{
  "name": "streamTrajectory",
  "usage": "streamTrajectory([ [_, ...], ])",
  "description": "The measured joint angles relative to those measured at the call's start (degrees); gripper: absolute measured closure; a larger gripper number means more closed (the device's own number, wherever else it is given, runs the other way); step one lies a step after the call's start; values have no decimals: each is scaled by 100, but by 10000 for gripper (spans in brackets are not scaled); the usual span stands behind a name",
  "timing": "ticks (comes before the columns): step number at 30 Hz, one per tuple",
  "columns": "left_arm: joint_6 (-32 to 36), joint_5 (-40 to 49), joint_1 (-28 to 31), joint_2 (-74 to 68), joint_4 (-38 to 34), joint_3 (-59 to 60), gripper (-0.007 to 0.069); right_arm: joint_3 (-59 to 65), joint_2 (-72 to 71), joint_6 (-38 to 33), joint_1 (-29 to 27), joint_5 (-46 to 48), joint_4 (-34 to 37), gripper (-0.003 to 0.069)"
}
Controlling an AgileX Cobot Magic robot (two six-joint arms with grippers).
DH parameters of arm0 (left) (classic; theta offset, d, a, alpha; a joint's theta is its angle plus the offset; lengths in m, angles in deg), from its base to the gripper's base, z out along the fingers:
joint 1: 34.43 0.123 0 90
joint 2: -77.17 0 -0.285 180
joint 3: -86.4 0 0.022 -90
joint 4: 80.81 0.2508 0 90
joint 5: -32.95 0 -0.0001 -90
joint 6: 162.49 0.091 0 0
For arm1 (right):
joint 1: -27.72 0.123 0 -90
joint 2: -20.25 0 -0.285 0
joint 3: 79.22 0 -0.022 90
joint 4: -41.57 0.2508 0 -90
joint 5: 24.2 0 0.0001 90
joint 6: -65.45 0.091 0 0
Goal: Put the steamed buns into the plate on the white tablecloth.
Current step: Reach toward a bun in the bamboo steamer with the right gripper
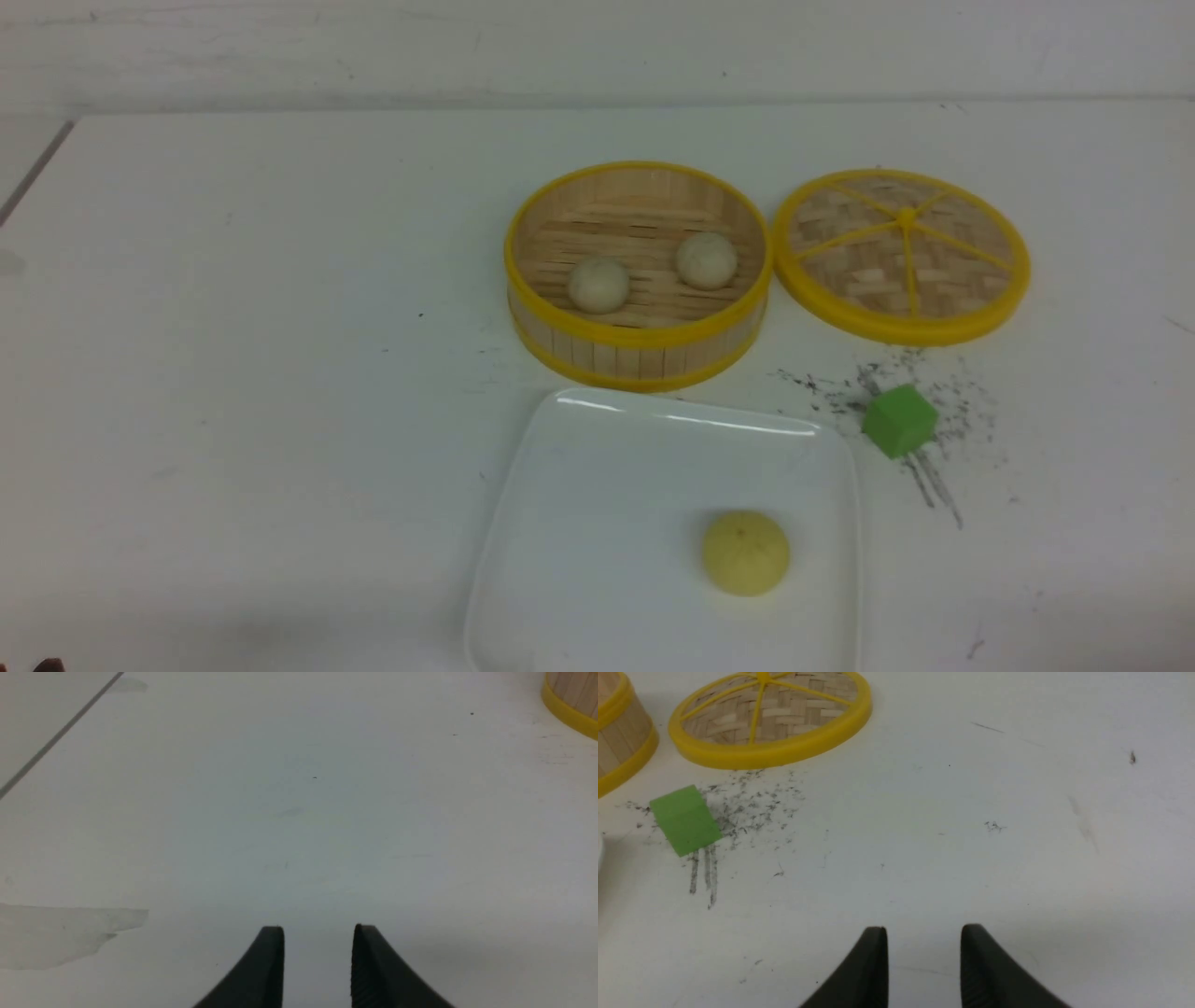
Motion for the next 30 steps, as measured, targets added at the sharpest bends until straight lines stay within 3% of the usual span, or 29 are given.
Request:
streamTrajectory([
  [2, -377, -61, 0, 0, -502, 0, 384, 0, 0, 195, -5, -11, 307, 417],
  [6, -1749, -346, 0, 0, -2377, 29, 384, 6, 0, 1280, -5, -5, 2071, 417],
  [10, -2785, -536, 0, 0, -3668, 47, 384, 23, 0, 1949, -5, 5, 3419, 417],
  [14, -3103, -698, 0, 0, -4020, 47, 384, 23, 0, 2039, -5, -5, 3918, 417],
  [19, -3150, -1067, 0, 0, -4114, 47, 384, 23, 0, 2034, -5, -142, 4028, 417],
  [23, -3060, -1057, 0, 0, -4218, -85, 384, -289, 0, 1681, -5, -539, 4017, 452],
  [27, -2322, -673, 0, -64, -4034, -1040, 444, -1257, 239, 334, -5, -1089, 3648, 557],
  [30, -1843, 155, 0, -624, -3795, -1844, 526, -1888, 859, -668, -5, -877, 3260, 633],
])
